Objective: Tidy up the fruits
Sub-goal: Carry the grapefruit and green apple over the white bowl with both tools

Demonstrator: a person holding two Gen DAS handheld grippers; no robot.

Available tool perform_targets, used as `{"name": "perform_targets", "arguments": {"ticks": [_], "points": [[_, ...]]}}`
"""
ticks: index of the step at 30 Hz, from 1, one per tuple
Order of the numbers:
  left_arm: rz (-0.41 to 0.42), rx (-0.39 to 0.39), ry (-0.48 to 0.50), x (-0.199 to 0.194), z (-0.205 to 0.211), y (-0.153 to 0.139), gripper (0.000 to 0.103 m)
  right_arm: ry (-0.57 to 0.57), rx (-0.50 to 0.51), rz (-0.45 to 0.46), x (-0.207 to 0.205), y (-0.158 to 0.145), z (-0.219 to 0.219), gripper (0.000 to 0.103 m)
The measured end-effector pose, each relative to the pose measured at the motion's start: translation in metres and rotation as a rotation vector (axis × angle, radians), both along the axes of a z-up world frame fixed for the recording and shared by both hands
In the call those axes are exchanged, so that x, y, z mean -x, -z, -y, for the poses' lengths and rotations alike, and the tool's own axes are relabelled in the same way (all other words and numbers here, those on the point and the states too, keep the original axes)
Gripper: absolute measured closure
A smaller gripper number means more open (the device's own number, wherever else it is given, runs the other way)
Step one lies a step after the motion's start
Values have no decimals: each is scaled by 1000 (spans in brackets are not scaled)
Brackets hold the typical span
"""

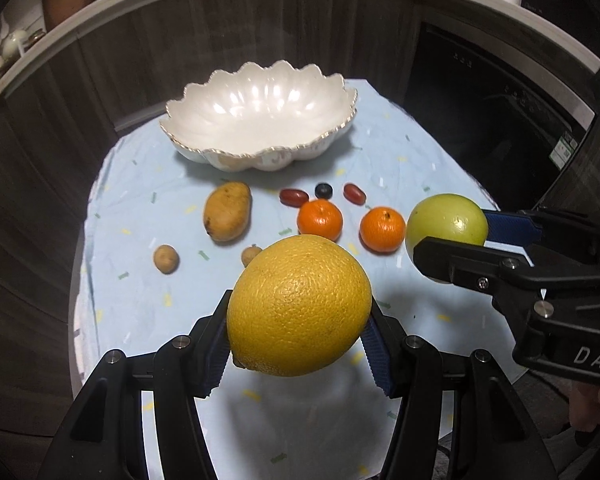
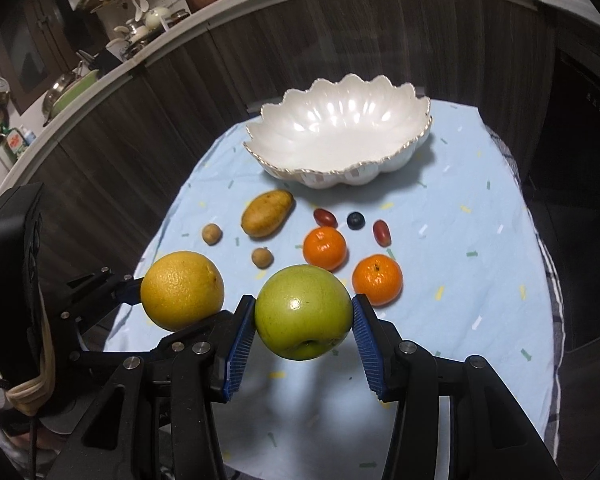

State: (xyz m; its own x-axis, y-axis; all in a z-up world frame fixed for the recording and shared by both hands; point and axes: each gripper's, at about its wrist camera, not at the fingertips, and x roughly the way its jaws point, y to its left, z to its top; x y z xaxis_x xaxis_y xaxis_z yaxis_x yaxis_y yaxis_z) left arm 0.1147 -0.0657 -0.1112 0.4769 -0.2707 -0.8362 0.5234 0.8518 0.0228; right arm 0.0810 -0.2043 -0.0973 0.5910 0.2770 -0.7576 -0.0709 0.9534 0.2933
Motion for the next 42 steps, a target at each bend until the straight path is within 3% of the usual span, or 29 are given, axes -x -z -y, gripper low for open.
{"name": "perform_targets", "arguments": {"ticks": [24,42], "points": [[109,69,-94,-34,-3,-60,46,12,47,127,-33,-54,7,54],[171,90,-157,-107,5,-75,46,58,82,190,-99,-70,24,54]]}}
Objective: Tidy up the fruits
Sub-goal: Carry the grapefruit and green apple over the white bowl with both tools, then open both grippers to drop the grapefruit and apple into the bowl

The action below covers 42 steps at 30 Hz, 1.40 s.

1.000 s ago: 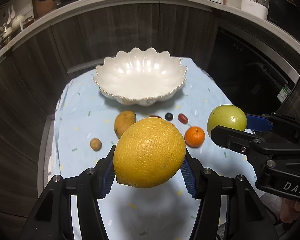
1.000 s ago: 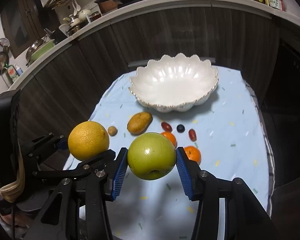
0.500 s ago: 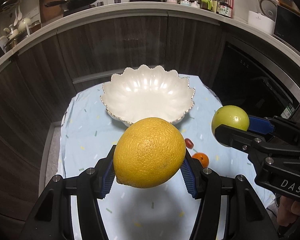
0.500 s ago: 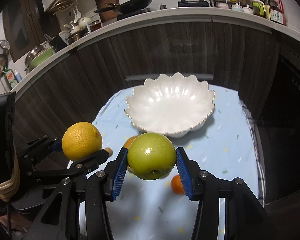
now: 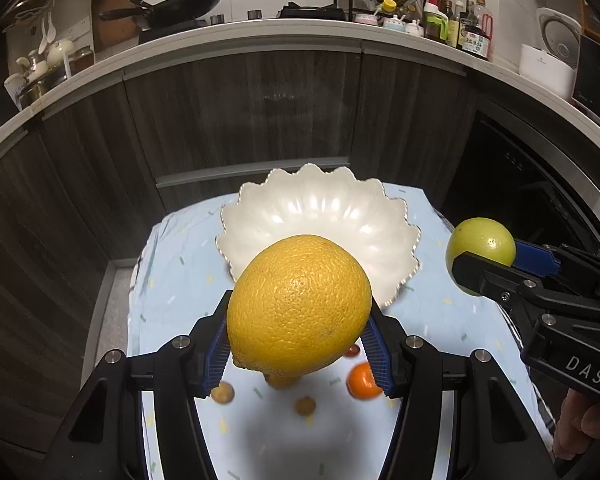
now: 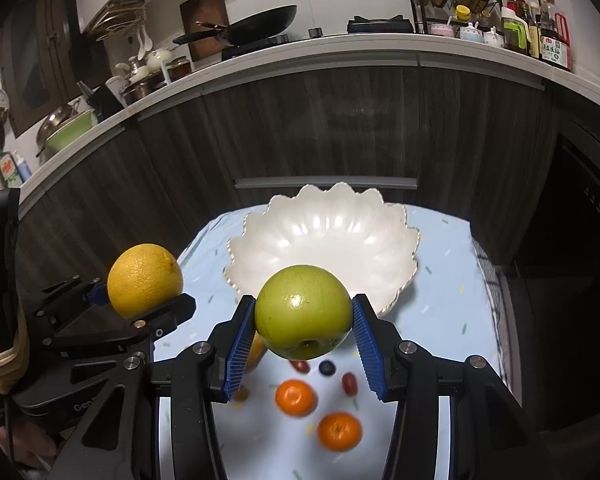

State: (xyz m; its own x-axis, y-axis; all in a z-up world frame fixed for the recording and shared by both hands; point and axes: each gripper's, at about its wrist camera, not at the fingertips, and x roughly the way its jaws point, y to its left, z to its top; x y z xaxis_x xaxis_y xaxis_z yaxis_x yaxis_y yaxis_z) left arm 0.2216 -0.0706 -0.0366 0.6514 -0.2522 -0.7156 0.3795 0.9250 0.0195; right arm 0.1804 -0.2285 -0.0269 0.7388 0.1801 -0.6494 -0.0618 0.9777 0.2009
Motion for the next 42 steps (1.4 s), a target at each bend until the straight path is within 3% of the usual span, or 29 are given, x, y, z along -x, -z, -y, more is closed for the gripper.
{"name": "perform_targets", "arguments": {"ticks": [14,23,42], "points": [[1,7,-21,-49,11,16,46,43,24,-13,-50,16,18,54],[-17,17,-39,-74,16,36,46,61,28,-61,-77,42,26,54],[-91,5,-28,-97,23,73,46,60,23,-145,-101,79,27,54]]}}
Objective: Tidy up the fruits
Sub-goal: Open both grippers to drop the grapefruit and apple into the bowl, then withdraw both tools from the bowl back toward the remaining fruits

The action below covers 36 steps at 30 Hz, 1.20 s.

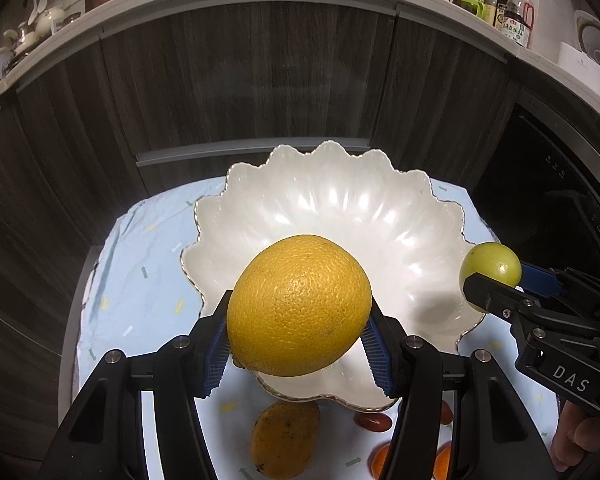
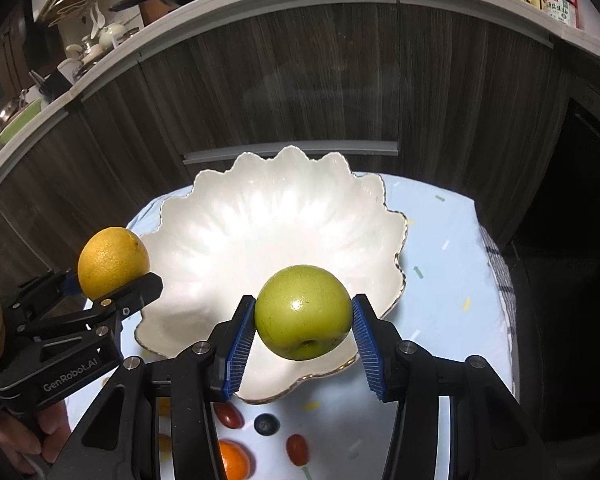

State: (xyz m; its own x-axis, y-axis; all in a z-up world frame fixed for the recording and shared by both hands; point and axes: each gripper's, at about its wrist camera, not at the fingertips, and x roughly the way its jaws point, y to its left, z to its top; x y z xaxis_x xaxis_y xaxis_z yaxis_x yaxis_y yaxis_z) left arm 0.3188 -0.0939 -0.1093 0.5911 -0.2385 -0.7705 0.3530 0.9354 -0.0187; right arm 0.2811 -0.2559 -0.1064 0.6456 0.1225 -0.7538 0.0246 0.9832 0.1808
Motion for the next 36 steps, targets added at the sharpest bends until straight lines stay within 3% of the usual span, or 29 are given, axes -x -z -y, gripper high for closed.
{"name": "perform_targets", "arguments": {"ticks": [12,14,16,18,23,36], "points": [[-47,-35,-9,-3,2,10,44,13,-17,-56,-4,8,1,52],[-55,-41,-15,-3,1,12,43,29,-25,-46,-3,7,3,38],[-33,-36,-16,0,0,8,34,44,-13,-19,1,1,3,23],[-5,-43,-22,2,-1,2,24,45,-15,-8,2,-2,3,22],[36,-51,-53,5,-8,-11,12,59,-12,10,5,-7,5,22],[58,-45,-88,19,-21,-27,9,61,9,41,22,-22,2,22]]}}
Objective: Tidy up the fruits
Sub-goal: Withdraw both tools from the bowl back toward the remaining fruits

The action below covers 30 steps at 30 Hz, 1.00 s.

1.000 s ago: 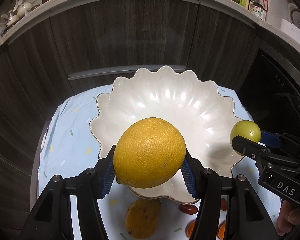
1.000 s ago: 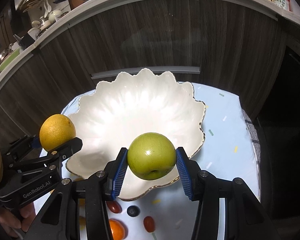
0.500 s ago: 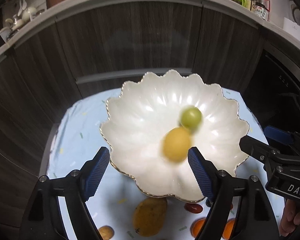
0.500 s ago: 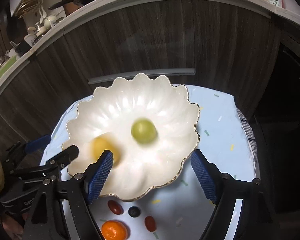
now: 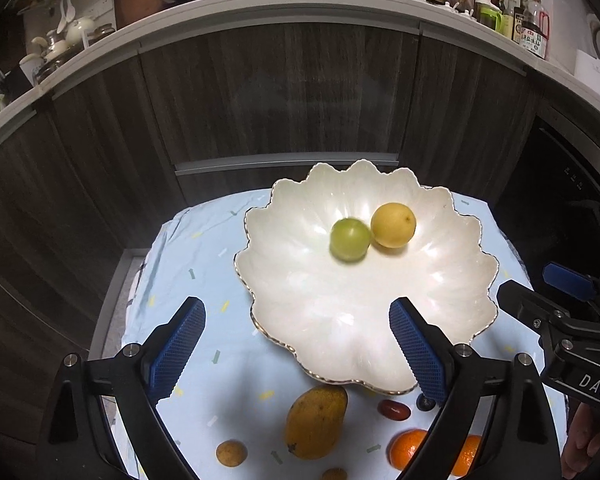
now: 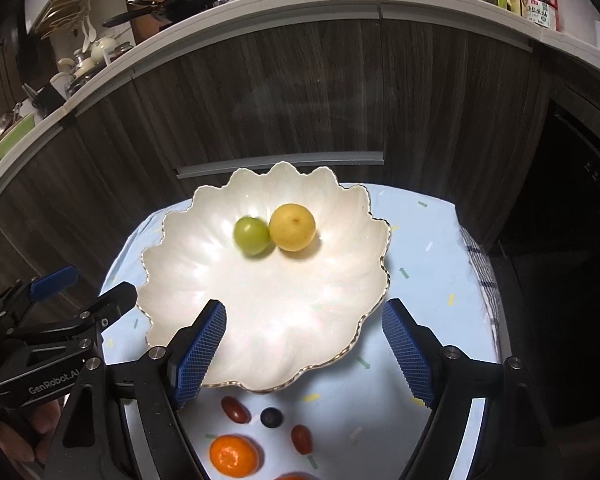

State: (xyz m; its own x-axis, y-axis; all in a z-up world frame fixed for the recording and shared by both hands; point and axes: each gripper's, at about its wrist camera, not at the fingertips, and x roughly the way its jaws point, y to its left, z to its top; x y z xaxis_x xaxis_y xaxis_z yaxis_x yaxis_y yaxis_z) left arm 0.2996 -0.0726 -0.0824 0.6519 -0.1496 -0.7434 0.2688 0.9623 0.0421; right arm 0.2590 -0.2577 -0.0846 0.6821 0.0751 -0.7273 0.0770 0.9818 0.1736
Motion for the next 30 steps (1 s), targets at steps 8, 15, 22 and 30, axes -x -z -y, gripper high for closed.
{"name": "perform_targets", "arguments": {"ticks": [8,15,22,30], "points": [[12,-3,0,14,-5,-8,9,11,8,8,15,-7,-2,22],[34,-8,2,32,-11,-17,9,10,9,17,26,-11,-4,22],[42,-7,-10,45,-17,-21,9,5,19,32,38,-15,-10,22],[39,-13,-5,58,-21,-18,9,5,30,38,53,-14,-14,22]]}}
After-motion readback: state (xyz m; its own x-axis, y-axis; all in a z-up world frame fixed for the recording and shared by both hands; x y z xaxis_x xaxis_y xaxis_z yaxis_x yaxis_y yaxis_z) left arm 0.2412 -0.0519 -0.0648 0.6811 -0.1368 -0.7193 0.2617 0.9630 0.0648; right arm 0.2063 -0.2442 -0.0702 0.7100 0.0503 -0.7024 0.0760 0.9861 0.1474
